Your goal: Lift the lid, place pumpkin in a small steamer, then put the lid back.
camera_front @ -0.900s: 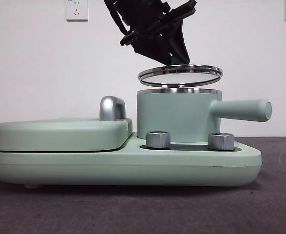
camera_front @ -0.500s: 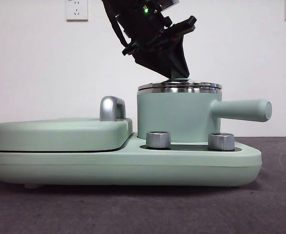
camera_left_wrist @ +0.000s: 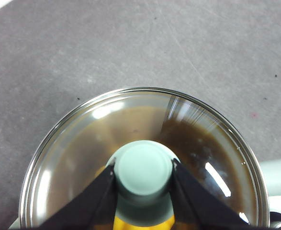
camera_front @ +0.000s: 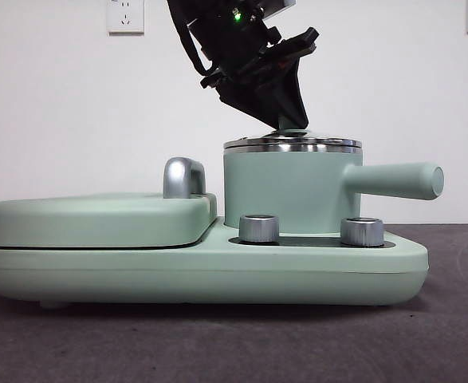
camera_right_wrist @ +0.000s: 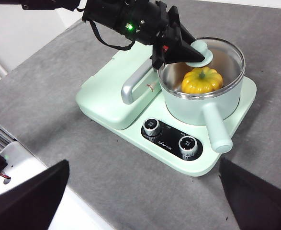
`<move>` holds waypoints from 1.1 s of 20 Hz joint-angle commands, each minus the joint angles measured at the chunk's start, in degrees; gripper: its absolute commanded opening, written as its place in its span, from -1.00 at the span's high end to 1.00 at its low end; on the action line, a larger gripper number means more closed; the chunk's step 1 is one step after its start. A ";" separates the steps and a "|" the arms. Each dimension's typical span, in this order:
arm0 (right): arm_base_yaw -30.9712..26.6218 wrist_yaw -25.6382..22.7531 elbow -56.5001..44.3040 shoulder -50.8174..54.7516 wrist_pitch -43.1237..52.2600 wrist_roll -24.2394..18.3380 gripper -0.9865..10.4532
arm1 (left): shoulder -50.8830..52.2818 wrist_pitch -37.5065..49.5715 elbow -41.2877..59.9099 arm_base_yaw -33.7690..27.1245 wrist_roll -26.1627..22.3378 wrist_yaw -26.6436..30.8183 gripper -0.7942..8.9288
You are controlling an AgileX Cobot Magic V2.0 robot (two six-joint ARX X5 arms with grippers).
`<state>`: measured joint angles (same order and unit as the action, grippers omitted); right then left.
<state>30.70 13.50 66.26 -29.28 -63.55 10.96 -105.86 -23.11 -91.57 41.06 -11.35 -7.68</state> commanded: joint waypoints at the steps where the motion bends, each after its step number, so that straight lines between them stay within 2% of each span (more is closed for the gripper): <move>1: 0.28 0.00 0.55 -0.11 0.96 0.96 -0.03 | -1.55 -1.14 -1.14 0.52 -1.66 -0.24 0.77; 3: 0.28 0.00 0.55 -0.11 0.94 1.09 -0.03 | -1.53 -1.07 -1.22 0.52 -1.64 -0.24 0.72; 6: 0.28 0.00 0.55 -0.11 0.94 1.22 -0.03 | -1.53 -1.09 -2.10 0.52 -1.20 -0.22 0.18; 9: 0.28 0.00 0.55 -0.11 0.94 1.51 -0.03 | -1.53 -1.60 -4.07 0.52 -0.92 -0.22 -0.17; 12: 0.28 0.02 0.55 -0.11 0.92 1.49 -0.03 | -1.51 -5.86 -8.70 0.52 2.75 -0.24 -0.22; 16: 0.28 0.02 0.55 -0.13 0.94 1.42 -0.03 | 0.11 -17.90 -16.17 0.42 4.26 -0.24 -0.21; 22: 0.28 0.04 0.55 -0.22 0.98 0.20 -0.03 | 11.98 -36.81 -16.70 0.11 4.96 -0.28 -0.21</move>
<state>30.70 13.52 66.26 -29.28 -63.35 11.77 -93.36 -59.94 -106.59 40.88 -6.79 -7.73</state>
